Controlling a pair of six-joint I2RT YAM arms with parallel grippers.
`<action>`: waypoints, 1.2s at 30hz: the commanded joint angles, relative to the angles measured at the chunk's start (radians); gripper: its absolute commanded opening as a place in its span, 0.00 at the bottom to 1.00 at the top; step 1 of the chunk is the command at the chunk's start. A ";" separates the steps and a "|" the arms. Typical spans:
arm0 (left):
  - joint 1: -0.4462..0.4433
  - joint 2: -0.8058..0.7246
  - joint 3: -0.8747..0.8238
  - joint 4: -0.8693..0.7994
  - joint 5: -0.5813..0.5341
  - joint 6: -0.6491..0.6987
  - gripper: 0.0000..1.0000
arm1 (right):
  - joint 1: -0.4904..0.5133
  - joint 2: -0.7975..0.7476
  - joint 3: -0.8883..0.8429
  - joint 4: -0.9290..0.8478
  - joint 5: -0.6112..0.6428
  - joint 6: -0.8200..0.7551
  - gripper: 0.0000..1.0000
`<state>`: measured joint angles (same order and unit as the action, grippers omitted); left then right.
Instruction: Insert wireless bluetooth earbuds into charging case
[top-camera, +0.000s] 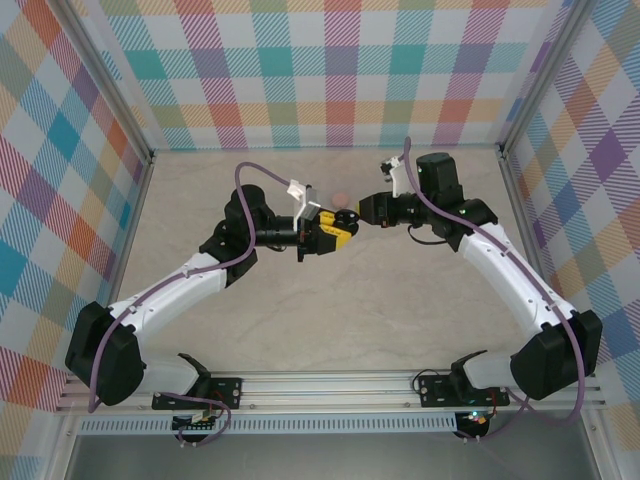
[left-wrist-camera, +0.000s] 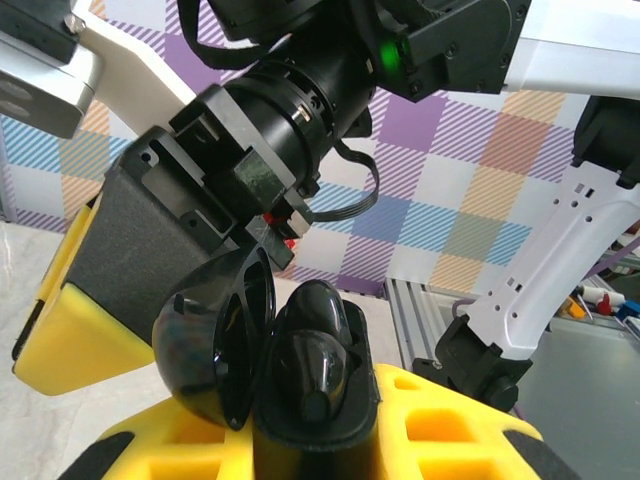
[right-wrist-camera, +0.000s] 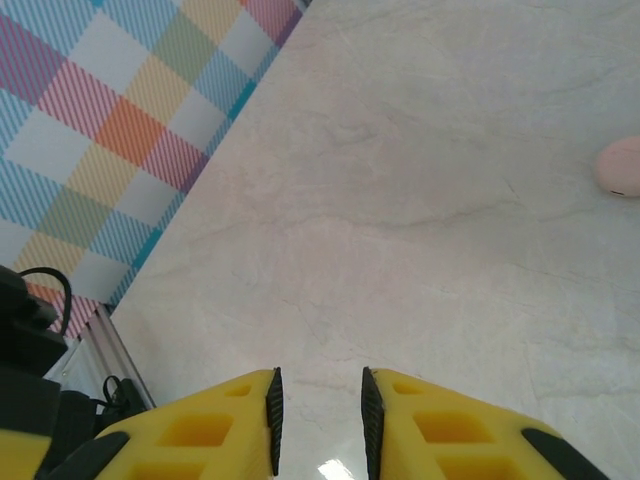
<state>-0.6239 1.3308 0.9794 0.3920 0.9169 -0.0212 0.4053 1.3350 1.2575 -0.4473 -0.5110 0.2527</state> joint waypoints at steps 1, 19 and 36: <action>-0.017 -0.023 0.031 0.000 0.029 0.024 0.09 | -0.003 0.012 0.002 0.045 -0.091 -0.015 0.29; -0.019 0.040 0.035 0.031 -0.007 -0.028 0.09 | 0.000 -0.006 0.002 0.078 -0.228 0.005 0.28; -0.018 0.072 0.039 0.021 -0.046 -0.045 0.08 | 0.000 -0.032 0.000 0.076 -0.235 -0.003 0.27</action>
<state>-0.6308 1.3926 0.9848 0.3939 0.8970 -0.0563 0.4023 1.3334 1.2575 -0.3855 -0.7048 0.2535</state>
